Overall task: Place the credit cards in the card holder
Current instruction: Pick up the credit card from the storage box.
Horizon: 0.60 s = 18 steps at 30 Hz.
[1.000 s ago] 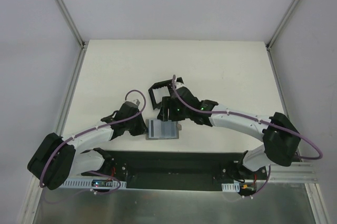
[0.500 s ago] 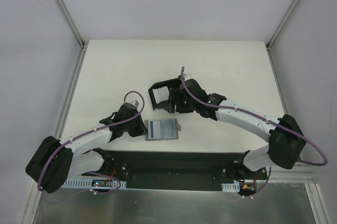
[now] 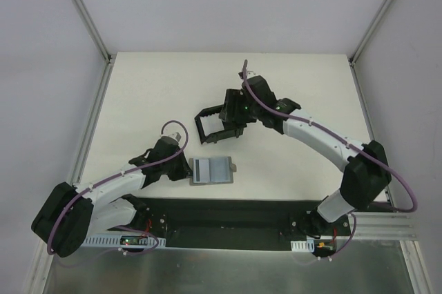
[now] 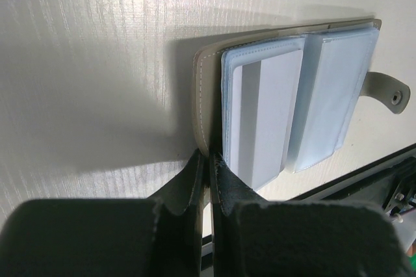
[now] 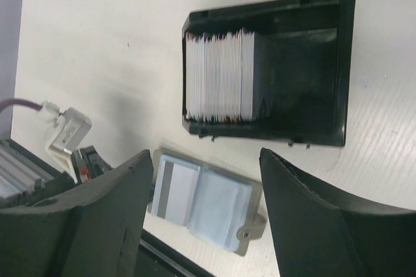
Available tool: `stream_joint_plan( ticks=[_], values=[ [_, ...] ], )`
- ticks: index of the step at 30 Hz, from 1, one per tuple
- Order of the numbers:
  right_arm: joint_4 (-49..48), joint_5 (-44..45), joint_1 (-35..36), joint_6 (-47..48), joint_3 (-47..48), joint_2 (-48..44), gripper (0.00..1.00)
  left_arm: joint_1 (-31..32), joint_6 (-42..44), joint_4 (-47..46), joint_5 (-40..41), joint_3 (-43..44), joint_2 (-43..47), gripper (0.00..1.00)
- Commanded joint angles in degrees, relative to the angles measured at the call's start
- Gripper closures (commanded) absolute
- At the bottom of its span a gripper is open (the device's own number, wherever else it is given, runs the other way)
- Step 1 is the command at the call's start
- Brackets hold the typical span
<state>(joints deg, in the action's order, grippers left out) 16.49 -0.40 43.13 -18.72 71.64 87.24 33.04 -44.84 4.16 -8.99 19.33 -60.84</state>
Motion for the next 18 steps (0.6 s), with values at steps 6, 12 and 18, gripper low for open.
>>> stream_joint_plan(
  ticks=[6,12,18],
  values=[
    [5.5,-6.7,-3.3,4.7,13.3,14.0,0.30,0.4,1.2,4.5,2.7,-0.1,-1.1,1.00],
    [5.7,-11.5,-5.4,5.9,18.2,22.7,0.26,0.4,1.5,4.5,2.8,0.4,-1.3,1.00],
    [3.6,-16.3,-6.3,5.5,18.8,27.1,0.24,0.4,1.9,4.4,2.8,0.5,-1.8,1.00]
  ],
)
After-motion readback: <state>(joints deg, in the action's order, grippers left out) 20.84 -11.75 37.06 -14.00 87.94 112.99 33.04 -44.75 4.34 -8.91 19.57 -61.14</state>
